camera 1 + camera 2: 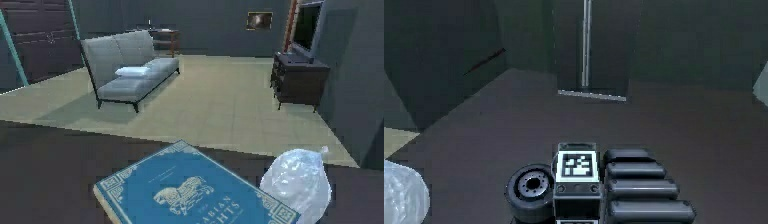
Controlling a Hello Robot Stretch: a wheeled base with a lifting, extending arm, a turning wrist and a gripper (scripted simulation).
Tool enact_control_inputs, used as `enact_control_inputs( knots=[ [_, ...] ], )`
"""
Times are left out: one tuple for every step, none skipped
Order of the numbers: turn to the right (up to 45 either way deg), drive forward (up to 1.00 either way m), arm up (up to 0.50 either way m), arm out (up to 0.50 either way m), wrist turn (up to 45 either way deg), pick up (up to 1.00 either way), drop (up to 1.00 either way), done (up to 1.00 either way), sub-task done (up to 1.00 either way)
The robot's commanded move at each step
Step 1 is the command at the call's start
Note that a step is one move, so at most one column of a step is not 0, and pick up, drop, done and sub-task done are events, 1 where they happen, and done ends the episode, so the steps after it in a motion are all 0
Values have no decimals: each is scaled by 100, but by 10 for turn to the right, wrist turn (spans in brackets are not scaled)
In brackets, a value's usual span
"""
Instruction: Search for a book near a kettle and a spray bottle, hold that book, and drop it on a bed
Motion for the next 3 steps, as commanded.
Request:
enact_control_inputs(
  knots=[
    [0, 70, 0, 0, 0, 0, 0, 0, 0],
    [60, 0, 0, 0, 0, 0, 0, 0, 0],
    [0, 100, 0, 0, 0, 0, 0, 0, 0]
  ],
)
